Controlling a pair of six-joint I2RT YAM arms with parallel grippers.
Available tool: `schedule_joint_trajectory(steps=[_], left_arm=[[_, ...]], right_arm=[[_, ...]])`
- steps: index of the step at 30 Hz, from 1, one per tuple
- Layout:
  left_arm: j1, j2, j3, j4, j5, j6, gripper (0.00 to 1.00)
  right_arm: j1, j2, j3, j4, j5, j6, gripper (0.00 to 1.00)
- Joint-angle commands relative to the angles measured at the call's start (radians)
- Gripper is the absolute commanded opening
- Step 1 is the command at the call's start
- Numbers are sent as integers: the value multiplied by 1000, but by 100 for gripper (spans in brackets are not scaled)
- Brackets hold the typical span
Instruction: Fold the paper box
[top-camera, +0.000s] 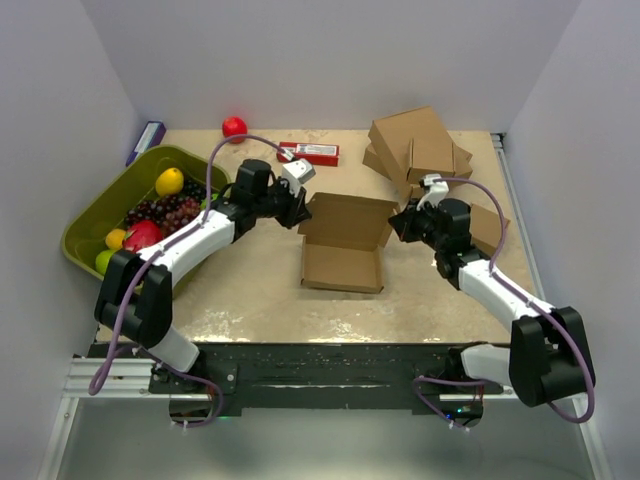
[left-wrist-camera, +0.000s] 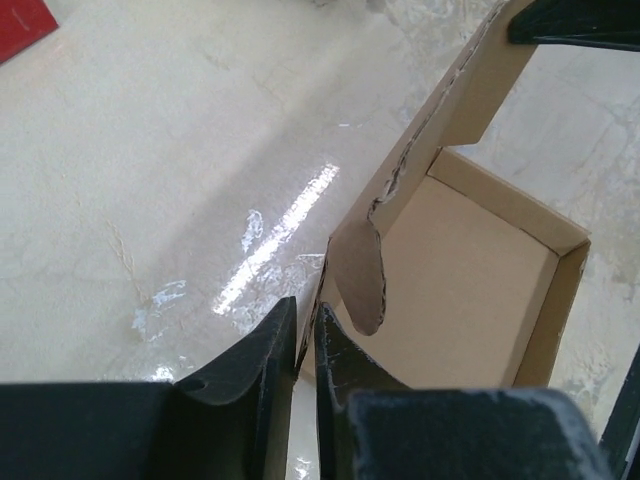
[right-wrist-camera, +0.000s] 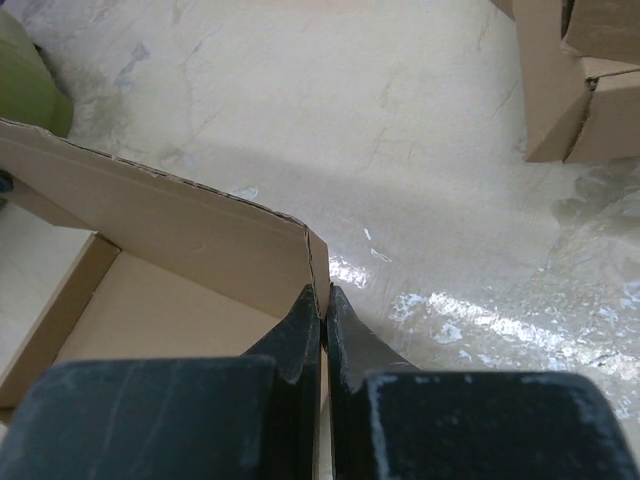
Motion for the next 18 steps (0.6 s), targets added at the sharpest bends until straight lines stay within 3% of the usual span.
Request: schedule_joint_trajectory(steps=[1,18], left_arm=[[-12,1,53,-22,-111,30,19],[-27,2,45,17,-59,-2,20]], right_arm=[[4,-67,-17,35,63,-11,0],[50,-84,-11,23,126,-41,0]])
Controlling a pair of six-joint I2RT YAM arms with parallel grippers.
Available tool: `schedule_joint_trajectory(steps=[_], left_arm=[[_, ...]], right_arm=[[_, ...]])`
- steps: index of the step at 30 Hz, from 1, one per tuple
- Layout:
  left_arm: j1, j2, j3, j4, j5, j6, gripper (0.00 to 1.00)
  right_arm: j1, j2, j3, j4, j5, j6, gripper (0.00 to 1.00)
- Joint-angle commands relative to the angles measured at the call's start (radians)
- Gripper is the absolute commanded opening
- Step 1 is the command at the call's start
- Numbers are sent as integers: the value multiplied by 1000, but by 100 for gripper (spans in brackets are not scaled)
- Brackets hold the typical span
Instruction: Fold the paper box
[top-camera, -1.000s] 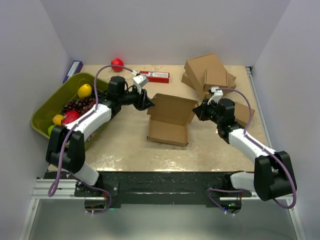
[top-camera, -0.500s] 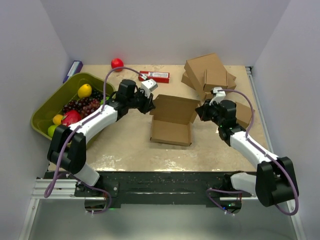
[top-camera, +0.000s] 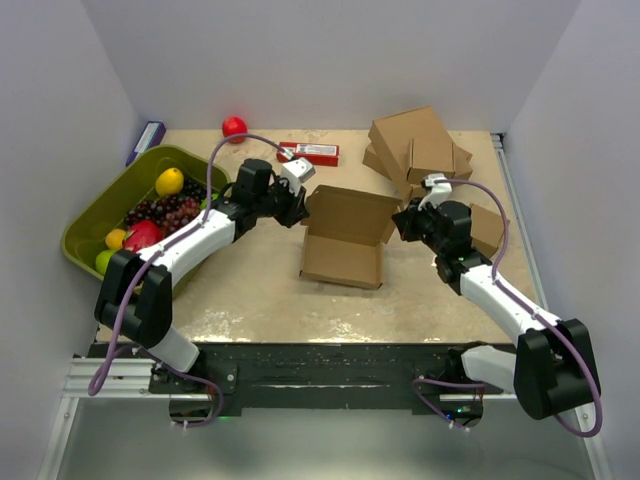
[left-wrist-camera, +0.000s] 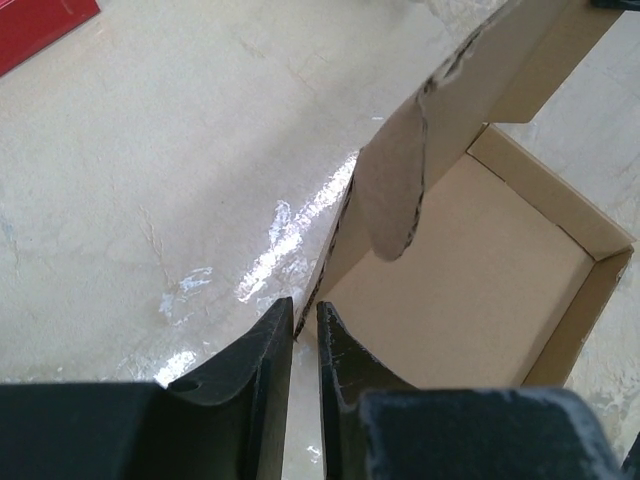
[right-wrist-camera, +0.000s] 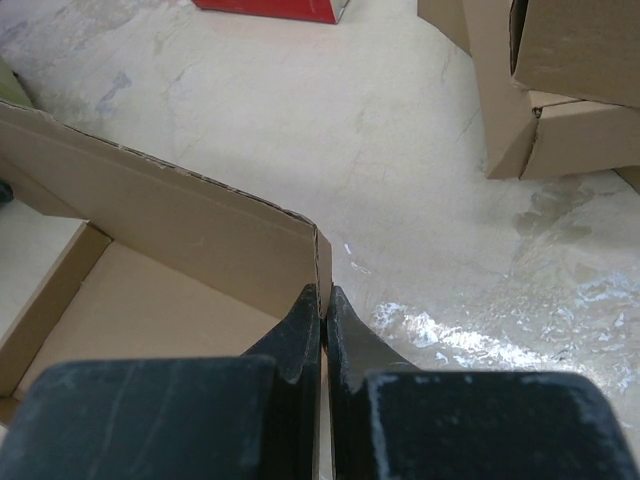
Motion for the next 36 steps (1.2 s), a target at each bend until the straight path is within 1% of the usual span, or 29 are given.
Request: schedule_joint_trajectory(steps=[1,5,8,9,10,14,15,18,19,24,26,28,32,33,35,36], left_arm=[[-9,1,30,43,35,-12,20],[-11,-2,27,49,35,-14,20],[-19,4,24,56,39,-17,11],[-22,7,24,54,38,-17,7],[-28,10,27,54,33,-20,6],[-39,26,41,31,-37,-32,4],[-39,26,41,31,-59,-46,3],[-39,27,47,39,-129,-58,1],[-39,29,56,40,-143,-93,1],[-40,72,119,45,-208,-179,0],[-43,89,130,55,-255,-204,0],[-59,99,127,106,-313,-236,0],[-83,141,131,215,-387,-303,0],[-94,150,133,232,-405,-326,0],[-103,162,119,314,-445,-345,0],[-115,165,92,347,-456,-362,0]], right_arm=[[20,-4,5,35,29,-20,0],[37,-6,8,27,46,-27,0],[49,-9,8,29,67,-26,0],[55,-10,8,29,75,-26,0],[70,-14,9,27,90,-24,0],[153,-27,21,21,233,-23,0],[167,-27,24,18,310,-18,0],[202,-21,41,23,407,8,0],[215,-17,51,23,464,14,0],[253,14,80,75,598,34,0],[272,37,95,104,642,39,0],[287,75,124,125,694,49,0],[298,143,164,193,748,53,0],[302,152,166,211,762,62,0],[304,177,156,277,785,69,0],[310,187,146,297,791,82,0]])
